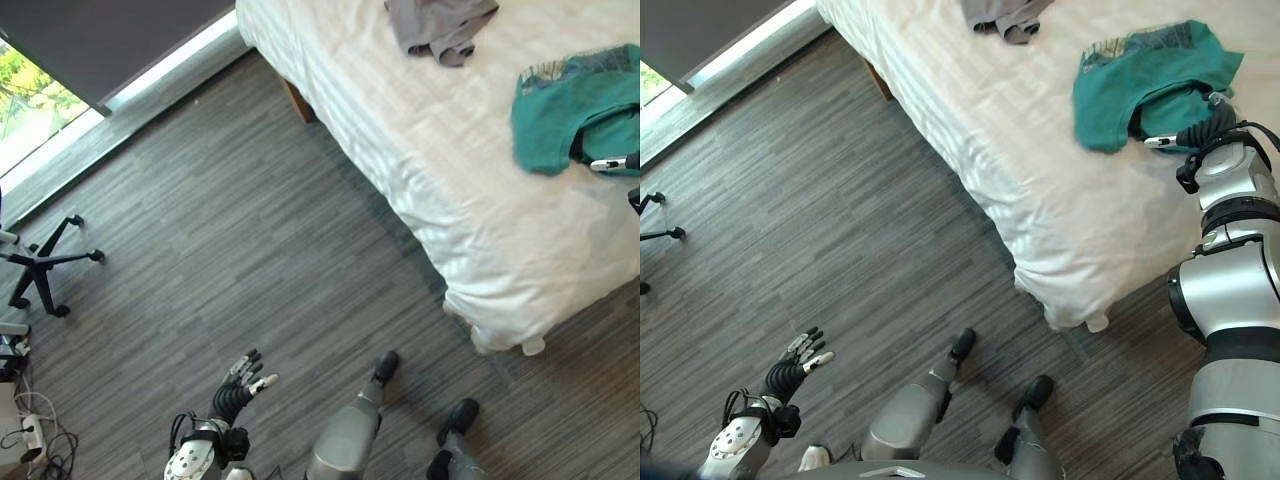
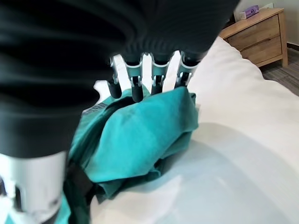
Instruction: Pick up bed clothes into laundry basket.
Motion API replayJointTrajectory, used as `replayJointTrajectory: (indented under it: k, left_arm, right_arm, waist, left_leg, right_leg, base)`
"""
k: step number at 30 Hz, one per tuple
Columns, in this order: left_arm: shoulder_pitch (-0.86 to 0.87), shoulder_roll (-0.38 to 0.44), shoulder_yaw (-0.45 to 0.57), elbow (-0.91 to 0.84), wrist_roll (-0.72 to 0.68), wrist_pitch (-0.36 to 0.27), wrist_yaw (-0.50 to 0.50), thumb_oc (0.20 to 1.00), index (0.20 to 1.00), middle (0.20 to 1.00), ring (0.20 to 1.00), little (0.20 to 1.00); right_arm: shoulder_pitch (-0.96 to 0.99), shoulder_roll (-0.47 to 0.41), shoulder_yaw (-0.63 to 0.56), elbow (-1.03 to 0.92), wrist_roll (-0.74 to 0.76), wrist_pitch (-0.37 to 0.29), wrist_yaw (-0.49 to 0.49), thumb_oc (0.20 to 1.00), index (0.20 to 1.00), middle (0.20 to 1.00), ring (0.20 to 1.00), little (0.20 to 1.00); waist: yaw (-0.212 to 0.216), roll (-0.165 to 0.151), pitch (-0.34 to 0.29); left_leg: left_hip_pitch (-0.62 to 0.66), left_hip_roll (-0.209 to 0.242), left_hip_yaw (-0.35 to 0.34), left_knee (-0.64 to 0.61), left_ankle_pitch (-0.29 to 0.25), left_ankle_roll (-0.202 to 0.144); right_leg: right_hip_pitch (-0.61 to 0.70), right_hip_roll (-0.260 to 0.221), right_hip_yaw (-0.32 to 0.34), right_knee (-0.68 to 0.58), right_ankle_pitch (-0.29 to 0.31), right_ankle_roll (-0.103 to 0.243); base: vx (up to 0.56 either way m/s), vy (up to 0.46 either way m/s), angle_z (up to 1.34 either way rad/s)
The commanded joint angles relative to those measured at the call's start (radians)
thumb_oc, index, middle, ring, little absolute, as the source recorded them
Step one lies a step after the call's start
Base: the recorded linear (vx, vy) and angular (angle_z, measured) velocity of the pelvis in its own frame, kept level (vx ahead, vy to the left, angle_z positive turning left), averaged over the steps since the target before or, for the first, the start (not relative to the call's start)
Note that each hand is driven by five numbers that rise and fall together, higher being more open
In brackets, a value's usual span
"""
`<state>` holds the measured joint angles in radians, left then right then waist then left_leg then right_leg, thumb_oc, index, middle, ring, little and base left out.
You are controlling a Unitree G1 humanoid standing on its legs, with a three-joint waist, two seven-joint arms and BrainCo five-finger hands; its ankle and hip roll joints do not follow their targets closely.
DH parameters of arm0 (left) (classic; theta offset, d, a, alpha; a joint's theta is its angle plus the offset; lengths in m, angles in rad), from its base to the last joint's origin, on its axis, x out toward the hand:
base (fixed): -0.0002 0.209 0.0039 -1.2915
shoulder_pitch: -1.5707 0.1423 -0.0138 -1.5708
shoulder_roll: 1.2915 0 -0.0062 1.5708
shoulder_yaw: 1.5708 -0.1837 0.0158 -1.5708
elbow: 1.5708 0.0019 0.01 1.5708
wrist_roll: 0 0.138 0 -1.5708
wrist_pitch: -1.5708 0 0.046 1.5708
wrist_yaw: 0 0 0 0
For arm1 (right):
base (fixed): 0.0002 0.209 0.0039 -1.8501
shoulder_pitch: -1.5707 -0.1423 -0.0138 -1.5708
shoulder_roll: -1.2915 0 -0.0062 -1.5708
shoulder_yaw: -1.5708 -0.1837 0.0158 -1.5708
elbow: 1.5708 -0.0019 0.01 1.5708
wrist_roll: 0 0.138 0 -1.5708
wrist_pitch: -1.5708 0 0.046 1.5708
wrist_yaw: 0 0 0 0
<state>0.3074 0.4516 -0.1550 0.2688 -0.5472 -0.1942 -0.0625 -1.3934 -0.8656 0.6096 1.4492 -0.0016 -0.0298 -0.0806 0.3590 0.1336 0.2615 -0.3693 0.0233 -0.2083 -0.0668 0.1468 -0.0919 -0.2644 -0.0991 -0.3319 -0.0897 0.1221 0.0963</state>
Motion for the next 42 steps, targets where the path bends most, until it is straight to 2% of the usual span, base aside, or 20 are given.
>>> replayJointTrajectory:
  k: [1, 7, 12, 24, 26, 30, 31, 32, 37, 42]
  left_arm:
    - [-0.116, 0.037, -0.036, -0.070, -0.050, -0.045, -0.003, 1.000, 1.000, 1.000, 1.000, 1.000]
    - [-0.175, 0.027, -0.090, -0.072, -0.052, -0.055, 0.022, 1.000, 1.000, 1.000, 1.000, 1.000]
    - [-0.184, 0.019, -0.101, -0.059, -0.051, -0.057, 0.044, 1.000, 1.000, 1.000, 1.000, 1.000]
    - [-0.213, 0.032, -0.100, -0.065, -0.040, -0.063, 0.079, 1.000, 1.000, 1.000, 1.000, 1.000]
    - [-0.217, 0.031, -0.102, -0.061, -0.041, -0.064, 0.081, 1.000, 1.000, 1.000, 1.000, 1.000]
    - [-0.242, 0.029, -0.109, -0.077, -0.049, -0.075, 0.096, 1.000, 1.000, 1.000, 1.000, 1.000]
    - [-0.247, 0.027, -0.114, -0.076, -0.051, -0.075, 0.103, 1.000, 1.000, 1.000, 1.000, 1.000]
    - [-0.247, 0.010, -0.126, -0.088, -0.067, -0.076, 0.112, 1.000, 1.000, 1.000, 1.000, 1.000]
    - [-0.258, -0.012, -0.145, -0.094, -0.072, -0.073, 0.119, 1.000, 1.000, 1.000, 1.000, 1.000]
    - [-0.281, -0.025, -0.170, -0.093, -0.059, -0.074, 0.127, 1.000, 1.000, 1.000, 1.000, 1.000]
  right_arm:
    - [-0.183, -0.063, 0.185, -0.076, -0.015, -0.018, -0.038, 1.000, 1.000, 1.000, 1.000, 1.000]
    - [-0.318, -0.038, 0.299, -0.097, -0.015, -0.018, -0.048, 1.000, 1.000, 1.000, 1.000, 1.000]
    - [-0.434, -0.046, 0.387, -0.073, -0.014, 0.000, -0.061, 1.000, 1.000, 1.000, 1.000, 1.000]
    - [-0.524, -0.048, 0.460, -0.075, -0.009, 0.021, -0.083, 1.000, 1.000, 1.000, 1.000, 1.000]
    - [-0.526, -0.042, 0.460, -0.080, -0.008, 0.021, -0.086, 1.000, 1.000, 1.000, 1.000, 1.000]
    - [-0.539, -0.021, 0.463, -0.099, -0.007, 0.015, -0.108, 1.000, 1.000, 1.000, 1.000, 1.000]
    - [-0.541, -0.013, 0.463, -0.099, -0.005, 0.014, -0.110, 1.000, 1.000, 1.000, 1.000, 1.000]
    - [-0.537, -0.007, 0.472, -0.096, -0.020, 0.016, -0.115, 1.000, 1.000, 1.000, 1.000, 1.000]
    - [-0.511, 0.010, 0.477, -0.100, -0.052, 0.013, -0.115, 1.000, 1.000, 1.000, 1.000, 1.000]
    - [-0.484, 0.024, 0.479, -0.096, -0.085, 0.014, -0.109, 1.000, 1.000, 1.000, 1.000, 1.000]
  waist:
    - [-0.014, -0.052, 0.009]
    - [-0.017, -0.042, 0.031]
    - [-0.022, -0.056, 0.046]
    - [-0.038, -0.073, 0.078]
    - [-0.038, -0.071, 0.081]
    - [-0.026, -0.048, 0.102]
    - [-0.023, -0.045, 0.102]
    - [-0.013, -0.036, 0.114]
    - [0.001, -0.029, 0.138]
    - [0.002, -0.014, 0.150]
  left_leg:
    - [0.020, -0.016, -0.025, -0.020, -0.002, 0.018]
    - [-0.039, -0.017, -0.012, -0.020, 0.012, 0.011]
    - [-0.054, -0.010, -0.004, -0.020, 0.015, 0.010]
    - [-0.067, -0.014, -0.011, -0.020, 0.022, 0.003]
    - [-0.073, -0.015, -0.013, -0.020, 0.024, 0.003]
    - [-0.132, -0.018, -0.019, -0.020, 0.036, -0.003]
    - [-0.138, -0.014, -0.019, -0.020, 0.014, -0.005]
    - [-0.180, -0.016, -0.019, -0.020, 0.021, 0.000]
    - [-0.238, -0.021, -0.017, -0.010, 0.034, 0.006]
    - [-0.260, -0.028, -0.015, -0.007, 0.038, 0.011]
  right_leg:
    - [-0.049, -0.015, 0.067, 0.079, -0.064, 0.007]
    - [-0.142, -0.012, 0.084, 0.121, -0.064, 0.002]
    - [-0.173, -0.012, 0.092, 0.145, -0.070, -0.001]
    - [-0.197, -0.017, 0.087, 0.165, -0.082, -0.005]
    - [-0.207, -0.018, 0.086, 0.172, -0.085, -0.006]
    - [-0.302, -0.027, 0.090, 0.224, -0.103, -0.011]
    - [-0.325, -0.030, 0.099, 0.248, -0.140, -0.008]
    - [-0.404, -0.038, 0.109, 0.305, -0.157, -0.012]
    - [-0.505, -0.050, 0.114, 0.385, -0.179, -0.016]
    - [-0.547, -0.064, 0.116, 0.426, -0.197, -0.016]
  base:
    - [-0.04, 0.002, -0.13]
    - [-0.01, 0.010, -0.07]
    - [0.03, -0.015, -0.09]
    - [0.01, -0.008, 0.01]
    - [0.00, 0.000, 0.00]
    - [0.01, -0.008, 0.02]
    - [0.05, -0.007, 0.12]
    - [0.07, -0.009, 0.13]
    - [-0.01, -0.003, 0.01]
    - [-0.01, 0.018, 0.04]
